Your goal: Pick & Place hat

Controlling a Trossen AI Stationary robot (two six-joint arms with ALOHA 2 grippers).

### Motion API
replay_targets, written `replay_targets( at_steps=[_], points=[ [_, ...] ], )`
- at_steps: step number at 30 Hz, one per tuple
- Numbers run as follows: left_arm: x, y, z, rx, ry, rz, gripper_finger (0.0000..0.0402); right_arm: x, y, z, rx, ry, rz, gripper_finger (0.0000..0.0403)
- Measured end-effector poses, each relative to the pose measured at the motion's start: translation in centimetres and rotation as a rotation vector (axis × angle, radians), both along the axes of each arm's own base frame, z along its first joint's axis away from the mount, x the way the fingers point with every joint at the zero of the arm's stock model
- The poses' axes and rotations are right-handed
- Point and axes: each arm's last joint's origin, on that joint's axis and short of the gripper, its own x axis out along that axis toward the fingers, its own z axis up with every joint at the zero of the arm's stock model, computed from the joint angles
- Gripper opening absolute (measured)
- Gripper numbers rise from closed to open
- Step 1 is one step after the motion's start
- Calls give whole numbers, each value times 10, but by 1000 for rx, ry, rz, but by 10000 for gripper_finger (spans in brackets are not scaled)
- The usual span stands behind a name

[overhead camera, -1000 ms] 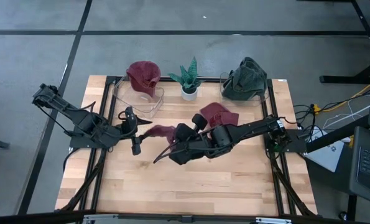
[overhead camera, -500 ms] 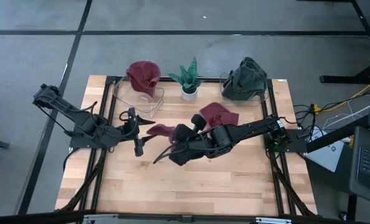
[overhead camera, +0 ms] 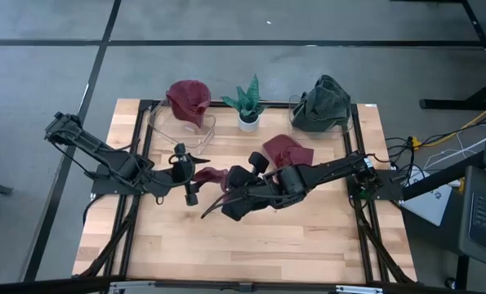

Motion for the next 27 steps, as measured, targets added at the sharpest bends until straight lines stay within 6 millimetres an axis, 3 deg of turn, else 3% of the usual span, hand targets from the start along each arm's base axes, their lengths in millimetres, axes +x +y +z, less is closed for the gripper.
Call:
replay_targets(
  at_steps=[11, 15, 21, 27],
  points=[
    [5, 0, 8, -63, -90, -24, 199, 1, 1, 0, 3, 5, 32, 2],
    [5, -1, 8, -66, -87, -32, 144, 1, 1, 1, -7, 10, 41, 2],
    [5, -2, 8, -81, -79, -67, 15, 1, 2, 0, 5, 18, 72, 15],
    [3, 0, 9, -77, -85, -47, 5, 2, 5, 1, 30, 20, 116, 56]
  ],
)
